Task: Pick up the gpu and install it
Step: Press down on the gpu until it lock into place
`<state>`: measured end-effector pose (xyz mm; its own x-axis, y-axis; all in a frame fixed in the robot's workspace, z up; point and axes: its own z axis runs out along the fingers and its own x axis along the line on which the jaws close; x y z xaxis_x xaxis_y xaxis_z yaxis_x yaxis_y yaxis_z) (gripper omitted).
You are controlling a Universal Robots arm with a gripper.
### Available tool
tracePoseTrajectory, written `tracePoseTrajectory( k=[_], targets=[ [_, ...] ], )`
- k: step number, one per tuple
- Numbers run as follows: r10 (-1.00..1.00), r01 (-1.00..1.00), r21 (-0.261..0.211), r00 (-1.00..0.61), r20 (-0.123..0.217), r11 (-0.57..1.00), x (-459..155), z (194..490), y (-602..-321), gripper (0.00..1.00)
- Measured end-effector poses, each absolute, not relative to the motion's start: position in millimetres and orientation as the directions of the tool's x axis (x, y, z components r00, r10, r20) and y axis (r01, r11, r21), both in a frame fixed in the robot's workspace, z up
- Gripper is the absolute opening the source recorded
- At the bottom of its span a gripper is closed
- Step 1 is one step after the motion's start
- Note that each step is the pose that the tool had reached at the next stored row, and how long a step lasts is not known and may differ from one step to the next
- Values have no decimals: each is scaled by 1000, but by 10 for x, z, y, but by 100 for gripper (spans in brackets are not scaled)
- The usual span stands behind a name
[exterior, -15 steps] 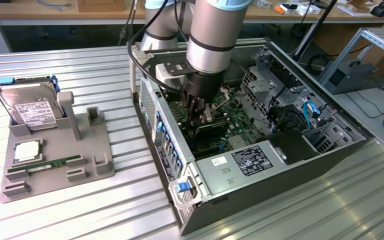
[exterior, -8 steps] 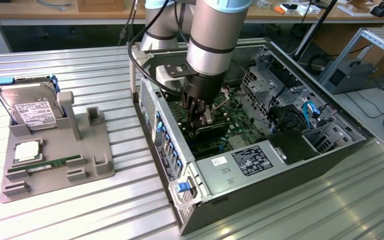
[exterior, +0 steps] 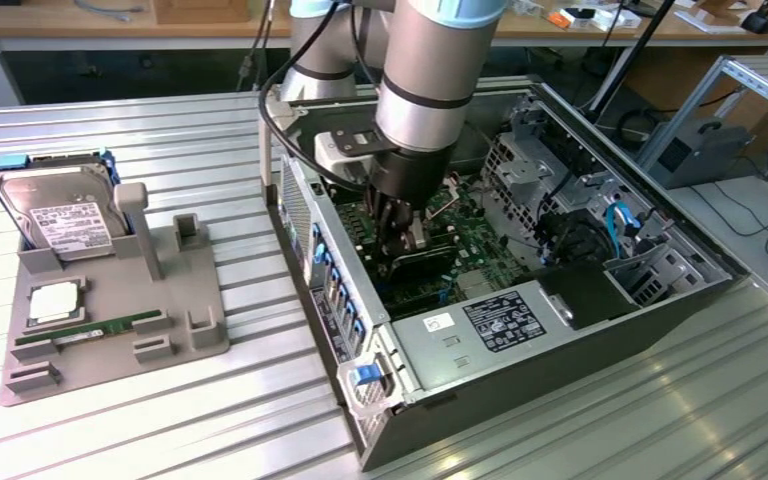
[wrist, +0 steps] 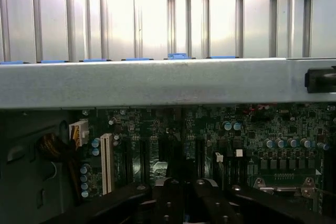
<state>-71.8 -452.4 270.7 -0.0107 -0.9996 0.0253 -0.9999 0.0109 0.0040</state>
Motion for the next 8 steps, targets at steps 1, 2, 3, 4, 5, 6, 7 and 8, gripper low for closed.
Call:
tracePoseTrajectory(
  k=[1, 2, 3, 4, 5, 6, 7, 8],
  targets=[
    [-1000, -1000, 4, -11, 25, 11, -714, 2727, -4525, 11],
    [-1000, -1000, 5, -11, 27, 11, -711, 2771, -4526, 11],
    [-1000, -1000, 5, -11, 27, 11, -710, 2809, -4525, 11],
    [-1000, -1000, 5, -11, 27, 11, -709, 2865, -4525, 11],
    [-1000, -1000, 5, -11, 27, 11, -705, 2908, -4526, 11],
    [-1000, -1000, 5, -11, 27, 11, -700, 2931, -4526, 11],
    [-1000, -1000, 5, -11, 26, 11, -683, 2937, -4526, 11],
    [-1000, -1000, 5, -11, 24, 11, -625, 2936, -4526, 11]
  ],
)
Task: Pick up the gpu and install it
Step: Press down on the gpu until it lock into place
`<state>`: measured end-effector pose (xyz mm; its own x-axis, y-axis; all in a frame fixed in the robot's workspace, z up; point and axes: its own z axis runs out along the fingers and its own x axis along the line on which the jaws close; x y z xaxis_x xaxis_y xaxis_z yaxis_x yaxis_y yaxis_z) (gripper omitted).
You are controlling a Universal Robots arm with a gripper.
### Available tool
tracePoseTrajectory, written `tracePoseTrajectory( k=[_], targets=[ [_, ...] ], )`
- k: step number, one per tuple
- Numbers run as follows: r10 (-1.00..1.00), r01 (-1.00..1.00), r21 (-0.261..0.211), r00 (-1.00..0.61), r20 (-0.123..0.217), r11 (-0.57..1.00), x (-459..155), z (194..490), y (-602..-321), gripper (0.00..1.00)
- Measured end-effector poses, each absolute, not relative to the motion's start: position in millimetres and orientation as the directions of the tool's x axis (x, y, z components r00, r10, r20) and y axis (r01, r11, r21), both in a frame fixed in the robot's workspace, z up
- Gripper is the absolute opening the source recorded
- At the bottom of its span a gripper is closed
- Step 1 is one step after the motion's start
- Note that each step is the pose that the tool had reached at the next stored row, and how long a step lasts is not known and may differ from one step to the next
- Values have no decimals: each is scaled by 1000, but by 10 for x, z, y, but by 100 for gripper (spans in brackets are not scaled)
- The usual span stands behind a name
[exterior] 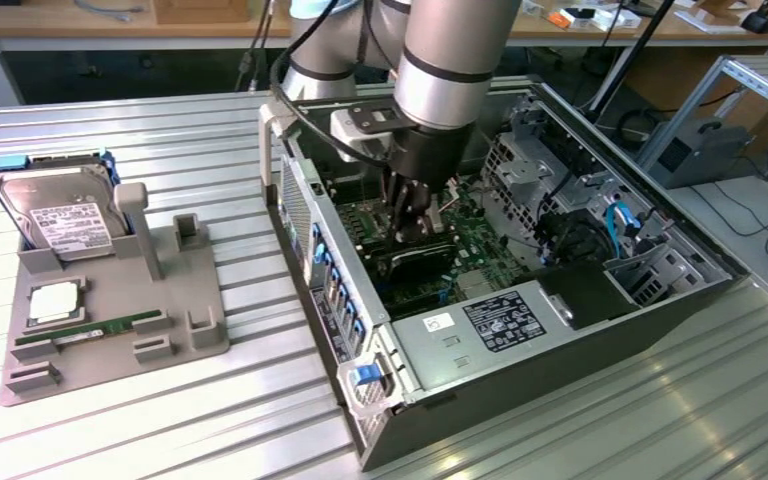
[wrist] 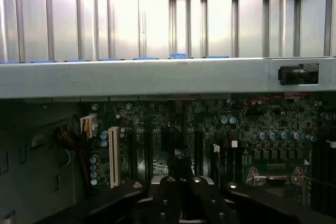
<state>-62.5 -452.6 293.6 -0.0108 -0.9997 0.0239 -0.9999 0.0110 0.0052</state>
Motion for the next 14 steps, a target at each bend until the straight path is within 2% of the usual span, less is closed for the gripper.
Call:
tracePoseTrajectory(
  k=[14],
  targets=[
    [-1000, -999, 41, -10, 0, 10, 175, 2936, -4531, 11]
  ],
)
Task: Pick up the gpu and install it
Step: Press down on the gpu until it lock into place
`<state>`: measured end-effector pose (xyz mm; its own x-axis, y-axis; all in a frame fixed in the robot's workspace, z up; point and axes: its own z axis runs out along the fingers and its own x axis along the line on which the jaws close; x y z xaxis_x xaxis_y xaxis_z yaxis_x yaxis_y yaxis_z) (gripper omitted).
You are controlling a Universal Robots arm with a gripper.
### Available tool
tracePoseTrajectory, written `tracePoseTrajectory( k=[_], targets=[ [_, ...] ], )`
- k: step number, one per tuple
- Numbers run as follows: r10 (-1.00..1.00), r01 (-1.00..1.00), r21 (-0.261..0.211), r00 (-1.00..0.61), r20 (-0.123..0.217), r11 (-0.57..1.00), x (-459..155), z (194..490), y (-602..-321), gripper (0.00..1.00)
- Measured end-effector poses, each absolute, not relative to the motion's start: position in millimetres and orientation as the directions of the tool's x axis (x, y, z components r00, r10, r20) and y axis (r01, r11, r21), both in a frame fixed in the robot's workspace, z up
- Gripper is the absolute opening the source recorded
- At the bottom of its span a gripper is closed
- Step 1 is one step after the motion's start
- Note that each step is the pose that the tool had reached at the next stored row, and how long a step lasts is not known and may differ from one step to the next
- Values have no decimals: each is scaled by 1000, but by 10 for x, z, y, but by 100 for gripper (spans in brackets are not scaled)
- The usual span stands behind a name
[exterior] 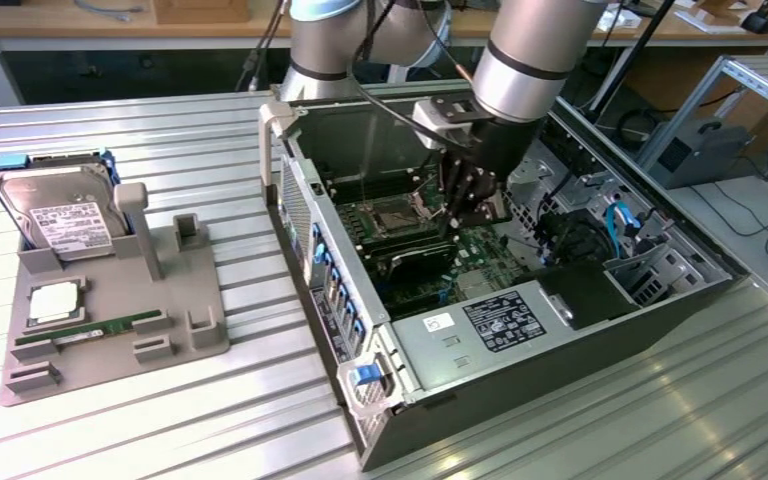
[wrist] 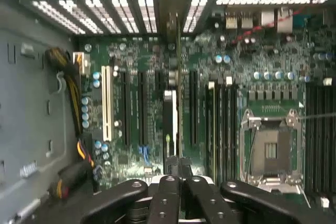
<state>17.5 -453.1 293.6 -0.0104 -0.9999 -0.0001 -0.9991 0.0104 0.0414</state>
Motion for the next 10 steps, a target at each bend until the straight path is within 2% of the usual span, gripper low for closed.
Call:
tracePoseTrajectory(
  k=[5, 10],
  targets=[
    [-1000, -998, 63, -10, -4, 10, 478, 2936, -4532, 11],
    [-1000, -998, 63, -11, -3, 11, 485, 2936, -4532, 11]
  ],
)
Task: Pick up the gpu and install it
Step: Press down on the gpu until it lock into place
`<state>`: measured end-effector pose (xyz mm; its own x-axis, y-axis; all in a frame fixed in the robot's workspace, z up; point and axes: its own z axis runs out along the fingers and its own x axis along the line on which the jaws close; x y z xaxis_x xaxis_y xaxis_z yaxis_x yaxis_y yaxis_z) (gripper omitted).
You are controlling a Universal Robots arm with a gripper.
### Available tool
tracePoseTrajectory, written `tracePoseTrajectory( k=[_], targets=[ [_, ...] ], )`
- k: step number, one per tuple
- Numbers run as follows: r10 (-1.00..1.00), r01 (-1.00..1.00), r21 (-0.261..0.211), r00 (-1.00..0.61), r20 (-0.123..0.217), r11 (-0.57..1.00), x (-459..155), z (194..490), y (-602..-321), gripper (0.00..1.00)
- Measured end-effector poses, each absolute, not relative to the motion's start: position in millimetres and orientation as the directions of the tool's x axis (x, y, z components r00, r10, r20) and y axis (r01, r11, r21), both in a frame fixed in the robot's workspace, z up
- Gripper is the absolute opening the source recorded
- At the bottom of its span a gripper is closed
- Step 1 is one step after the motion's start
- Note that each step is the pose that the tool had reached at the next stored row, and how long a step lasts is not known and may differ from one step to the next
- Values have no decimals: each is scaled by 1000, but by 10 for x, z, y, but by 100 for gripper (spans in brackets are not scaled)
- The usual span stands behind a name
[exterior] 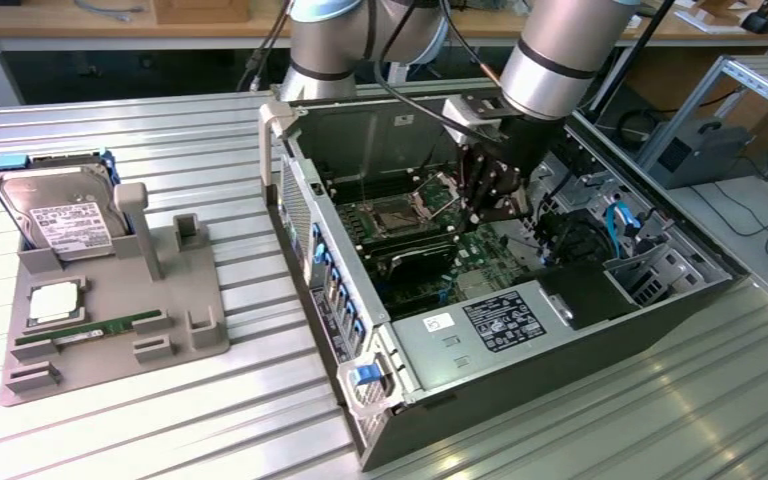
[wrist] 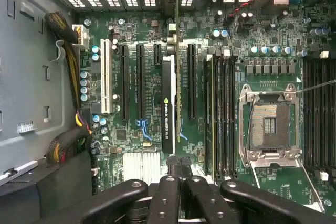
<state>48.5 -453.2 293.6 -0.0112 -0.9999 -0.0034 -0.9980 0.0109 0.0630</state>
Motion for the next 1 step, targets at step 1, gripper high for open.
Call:
tracePoseTrajectory(
  k=[1],
  targets=[
    [-1000, -998, 63, -11, -3, 11, 485, 2936, -4532, 11]
  ],
)
